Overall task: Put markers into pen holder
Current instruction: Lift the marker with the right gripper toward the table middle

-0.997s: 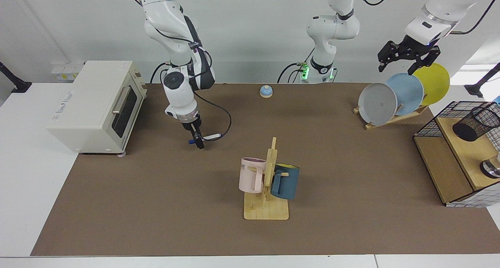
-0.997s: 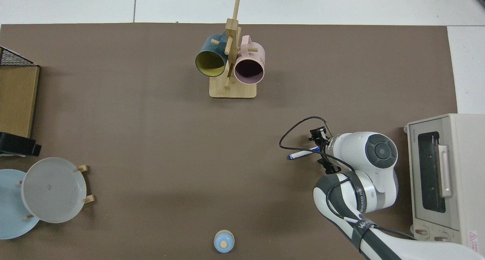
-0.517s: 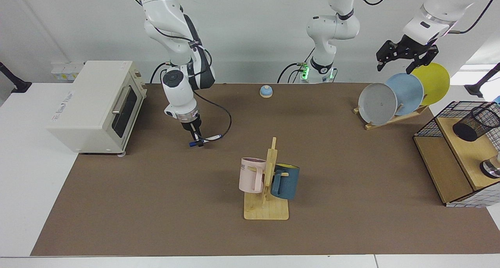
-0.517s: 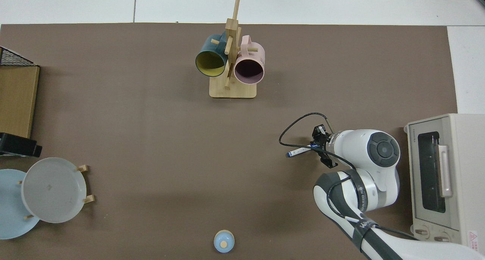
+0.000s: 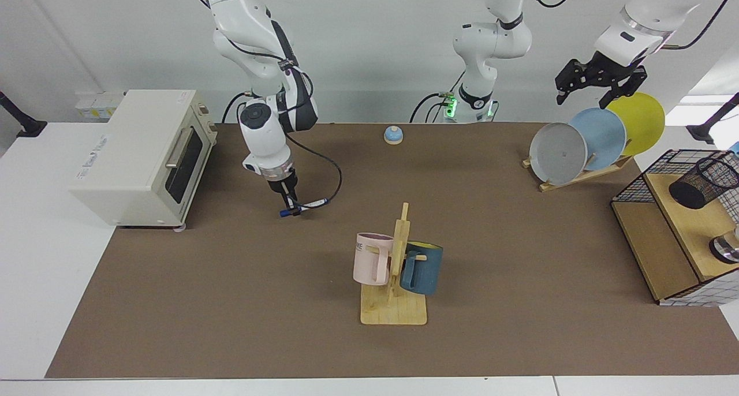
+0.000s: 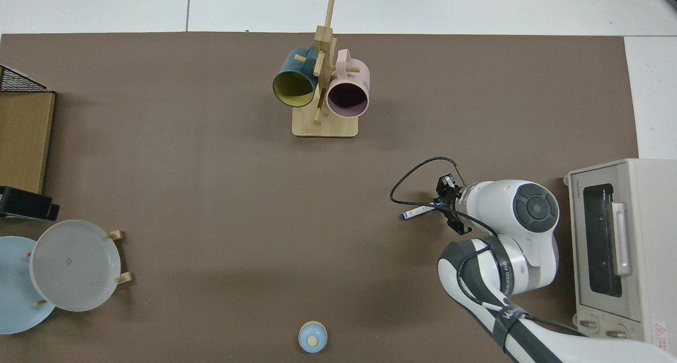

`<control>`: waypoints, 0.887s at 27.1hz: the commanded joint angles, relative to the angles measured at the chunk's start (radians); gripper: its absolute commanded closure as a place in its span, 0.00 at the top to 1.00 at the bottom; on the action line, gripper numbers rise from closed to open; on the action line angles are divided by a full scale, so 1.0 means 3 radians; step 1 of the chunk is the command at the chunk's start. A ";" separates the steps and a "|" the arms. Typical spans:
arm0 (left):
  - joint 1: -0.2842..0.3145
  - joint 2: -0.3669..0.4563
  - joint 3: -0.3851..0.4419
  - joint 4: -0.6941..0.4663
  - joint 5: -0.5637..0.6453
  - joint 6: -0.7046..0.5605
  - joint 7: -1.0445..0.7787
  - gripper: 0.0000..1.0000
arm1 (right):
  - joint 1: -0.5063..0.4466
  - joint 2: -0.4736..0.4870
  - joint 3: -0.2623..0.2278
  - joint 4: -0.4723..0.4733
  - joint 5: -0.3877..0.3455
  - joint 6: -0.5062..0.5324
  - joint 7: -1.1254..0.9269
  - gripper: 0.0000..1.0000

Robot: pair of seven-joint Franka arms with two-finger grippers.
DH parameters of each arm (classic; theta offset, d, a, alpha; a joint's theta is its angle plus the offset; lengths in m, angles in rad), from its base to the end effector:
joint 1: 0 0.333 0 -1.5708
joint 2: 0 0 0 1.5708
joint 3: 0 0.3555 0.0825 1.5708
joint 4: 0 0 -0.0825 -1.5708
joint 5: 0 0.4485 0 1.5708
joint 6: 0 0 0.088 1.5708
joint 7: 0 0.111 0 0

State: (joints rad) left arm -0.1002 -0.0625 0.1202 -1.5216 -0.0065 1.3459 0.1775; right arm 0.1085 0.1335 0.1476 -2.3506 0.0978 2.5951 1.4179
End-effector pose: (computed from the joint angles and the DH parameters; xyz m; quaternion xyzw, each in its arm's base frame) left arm 0.5716 0.0133 0.7044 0.9952 -0.0794 -0.0558 0.0125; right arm 0.5500 0.1428 0.2699 -0.8106 0.5817 -0.0095 0.0665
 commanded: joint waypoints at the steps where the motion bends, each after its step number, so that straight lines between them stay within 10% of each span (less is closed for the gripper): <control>1: -0.0060 -0.0058 0.0024 -0.0041 0.0017 -0.0023 -0.0060 1.00 | -0.0040 -0.0159 0.0024 0.0104 -0.0014 -0.0280 0.0080 0.00; 24: -0.0060 -0.0058 0.0019 -0.0031 0.0017 -0.0017 -0.0050 1.00 | -0.0004 -0.0675 0.0035 0.1335 0.0058 -0.2263 0.0095 0.00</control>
State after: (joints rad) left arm -0.1002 -0.0629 0.1196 -1.5216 -0.0065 1.3458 0.1753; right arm 0.1116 -0.0452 0.1514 -2.0420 0.0997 2.0518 1.4188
